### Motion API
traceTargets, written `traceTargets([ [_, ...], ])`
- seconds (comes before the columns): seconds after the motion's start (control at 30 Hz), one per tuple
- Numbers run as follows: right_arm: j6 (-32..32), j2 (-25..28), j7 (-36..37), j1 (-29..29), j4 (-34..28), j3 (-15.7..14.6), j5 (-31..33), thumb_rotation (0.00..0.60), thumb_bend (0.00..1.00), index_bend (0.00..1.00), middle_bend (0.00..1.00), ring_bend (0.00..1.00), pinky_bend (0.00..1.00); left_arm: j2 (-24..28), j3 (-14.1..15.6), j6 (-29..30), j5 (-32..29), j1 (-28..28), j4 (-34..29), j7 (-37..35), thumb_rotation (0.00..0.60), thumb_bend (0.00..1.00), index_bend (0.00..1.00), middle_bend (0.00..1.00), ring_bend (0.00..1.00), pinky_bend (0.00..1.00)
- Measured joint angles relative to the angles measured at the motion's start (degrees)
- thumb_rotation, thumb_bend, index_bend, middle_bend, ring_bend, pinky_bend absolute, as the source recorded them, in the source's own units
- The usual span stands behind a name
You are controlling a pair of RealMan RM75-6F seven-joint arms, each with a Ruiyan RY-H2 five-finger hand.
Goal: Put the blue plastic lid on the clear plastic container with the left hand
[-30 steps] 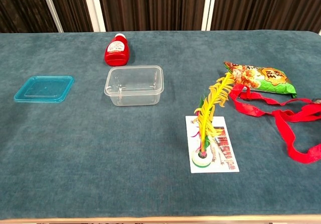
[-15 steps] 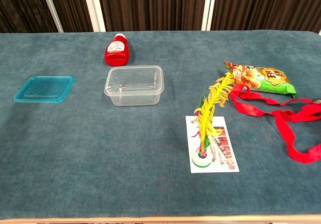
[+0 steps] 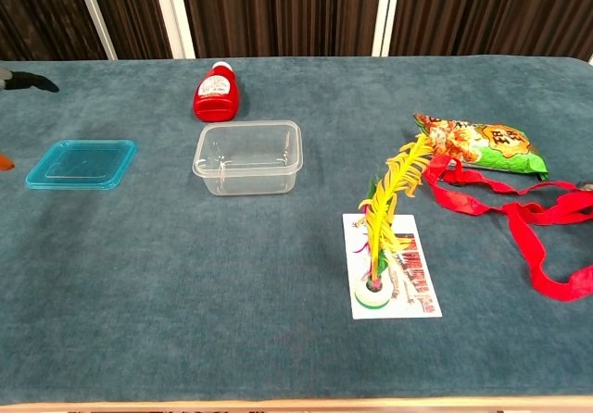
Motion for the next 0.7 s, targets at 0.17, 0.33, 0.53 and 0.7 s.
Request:
traceTargets([
  [0.17, 0.11, 0.03, -0.03, -0.06, 0.07, 0.06, 0.07, 0.600, 0.27, 0.14, 0.00, 0.03, 0.00, -1.78, 0.01, -3.01, -2.04, -2.48, 1.16, -0.08, 0.600, 0.05, 0.00, 0.00, 0.00, 0.01],
  [0.33, 0.02, 0.10, 0.00, -0.07, 0.03, 0.05, 0.10, 0.600, 0.27, 0.14, 0.00, 0.03, 0.00, -3.21, 0.93, -3.71, -3.32, -4.05, 2.23, 1.82, 0.600, 0.05, 0.00, 0.00, 0.00, 0.01],
  [0.53, 0.01, 0.07, -0.10, -0.07, 0.03, 0.06, 0.11, 0.600, 0.27, 0.14, 0.00, 0.03, 0.00, -5.24, 1.65, -5.43, -6.45, -6.42, 4.12, 3.52, 0.600, 0.05, 0.00, 0.00, 0.00, 0.01],
  [0.7, -0.03, 0.10, -0.08, -0.08, 0.03, 0.08, 0.18, 0.600, 0.27, 0.14, 0.00, 0.03, 0.00, -6.06, 2.64, -5.83, -7.97, -7.62, 4.51, 4.94, 0.600, 0.05, 0.00, 0.02, 0.00, 0.01],
])
